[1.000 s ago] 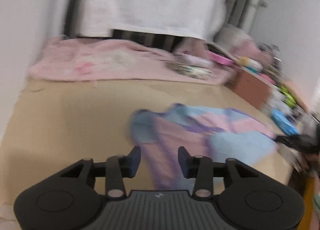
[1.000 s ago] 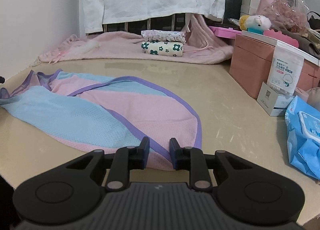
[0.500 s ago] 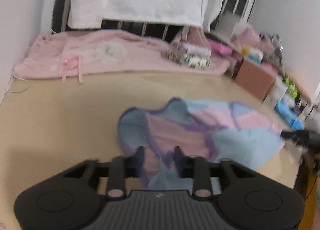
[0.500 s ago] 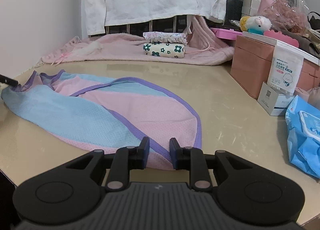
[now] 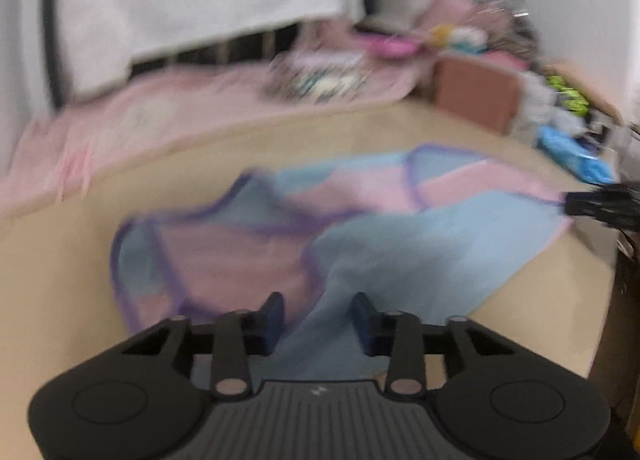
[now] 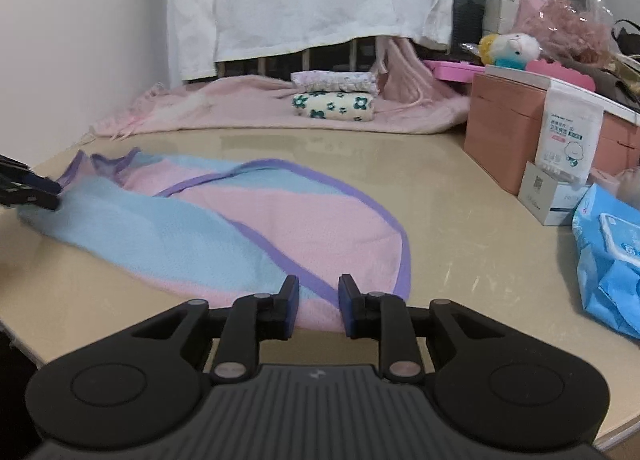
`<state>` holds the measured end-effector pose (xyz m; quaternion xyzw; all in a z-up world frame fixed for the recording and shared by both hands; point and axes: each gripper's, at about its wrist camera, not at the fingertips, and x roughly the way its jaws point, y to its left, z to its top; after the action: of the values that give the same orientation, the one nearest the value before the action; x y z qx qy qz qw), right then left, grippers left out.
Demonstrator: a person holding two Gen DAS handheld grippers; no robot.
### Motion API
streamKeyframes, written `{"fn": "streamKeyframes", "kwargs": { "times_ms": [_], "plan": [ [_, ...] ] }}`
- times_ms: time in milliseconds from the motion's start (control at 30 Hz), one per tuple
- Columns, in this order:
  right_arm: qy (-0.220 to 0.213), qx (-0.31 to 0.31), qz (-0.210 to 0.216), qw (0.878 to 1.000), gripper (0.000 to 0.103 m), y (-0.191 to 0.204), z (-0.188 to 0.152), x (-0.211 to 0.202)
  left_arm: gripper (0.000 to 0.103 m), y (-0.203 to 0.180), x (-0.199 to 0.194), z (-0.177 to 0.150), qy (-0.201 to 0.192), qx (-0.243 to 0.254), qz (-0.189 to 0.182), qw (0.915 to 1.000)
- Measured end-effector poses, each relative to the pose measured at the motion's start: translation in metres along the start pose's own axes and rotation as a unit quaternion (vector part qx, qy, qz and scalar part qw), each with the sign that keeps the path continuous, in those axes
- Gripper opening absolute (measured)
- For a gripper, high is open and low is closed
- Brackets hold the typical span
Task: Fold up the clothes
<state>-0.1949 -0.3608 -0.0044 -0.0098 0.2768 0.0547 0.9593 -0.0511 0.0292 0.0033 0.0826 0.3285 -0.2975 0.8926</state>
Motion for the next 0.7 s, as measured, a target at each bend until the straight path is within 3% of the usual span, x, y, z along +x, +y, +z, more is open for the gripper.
{"fn": "streamKeyframes", "kwargs": {
  "times_ms": [33, 133, 200, 233, 267, 300, 367, 400, 500, 567, 600, 667, 700],
  "plan": [
    [0.006, -0.008, 0.012, 1.000, 0.006, 0.001, -0.001, -0.004, 0.033, 0.000, -0.001, -0.002, 0.001, -0.004, 0.001, 1.0000],
    [0.010, -0.013, 0.019, 1.000, 0.009, -0.003, 0.002, -0.018, 0.033, -0.006, -0.004, -0.007, 0.002, 0.001, 0.004, 1.0000],
    [-0.003, 0.000, 0.043, 0.999, 0.021, -0.008, 0.007, -0.020, 0.034, -0.012, -0.006, -0.009, 0.000, 0.021, 0.008, 0.9998],
    [-0.005, -0.001, 0.050, 0.999, 0.040, -0.010, 0.009, -0.018, 0.034, -0.012, -0.007, -0.010, 0.000, 0.023, 0.007, 0.9997],
    [-0.001, -0.019, 0.039, 0.999, 0.041, -0.007, 0.010, -0.011, 0.034, -0.011, -0.007, -0.011, 0.002, 0.022, 0.004, 0.9997],
    [0.004, -0.035, 0.032, 0.999, 0.039, -0.006, 0.010, -0.005, 0.034, -0.009, -0.008, -0.012, 0.003, 0.021, 0.001, 0.9998],
    [0.011, -0.046, 0.044, 0.998, 0.010, -0.006, 0.008, 0.003, 0.033, -0.007, -0.014, -0.013, 0.009, 0.019, 0.000, 0.9998],
    [0.015, -0.054, 0.049, 0.997, 0.006, -0.006, 0.008, 0.006, 0.033, -0.006, -0.017, -0.014, 0.013, 0.016, 0.001, 0.9998],
    [0.015, -0.105, 0.042, 0.993, 0.005, 0.002, 0.003, 0.002, 0.033, -0.008, -0.028, -0.020, 0.020, -0.019, -0.013, 0.9995],
    [0.017, -0.096, 0.029, 0.995, 0.006, -0.004, 0.003, 0.000, 0.034, -0.007, -0.034, -0.019, 0.028, -0.042, -0.021, 0.9985],
    [0.020, -0.087, 0.023, 0.996, 0.007, -0.007, 0.004, -0.001, 0.033, -0.006, -0.036, -0.016, 0.035, -0.053, -0.023, 0.9977],
    [0.013, -0.071, 0.020, 0.997, 0.023, -0.010, 0.013, -0.004, 0.035, 0.001, -0.043, -0.003, 0.036, -0.072, -0.028, 0.9963],
    [0.004, -0.066, 0.022, 0.998, 0.031, -0.010, 0.021, -0.005, 0.041, 0.009, -0.049, 0.009, 0.024, -0.080, -0.033, 0.9959]
  ]
}}
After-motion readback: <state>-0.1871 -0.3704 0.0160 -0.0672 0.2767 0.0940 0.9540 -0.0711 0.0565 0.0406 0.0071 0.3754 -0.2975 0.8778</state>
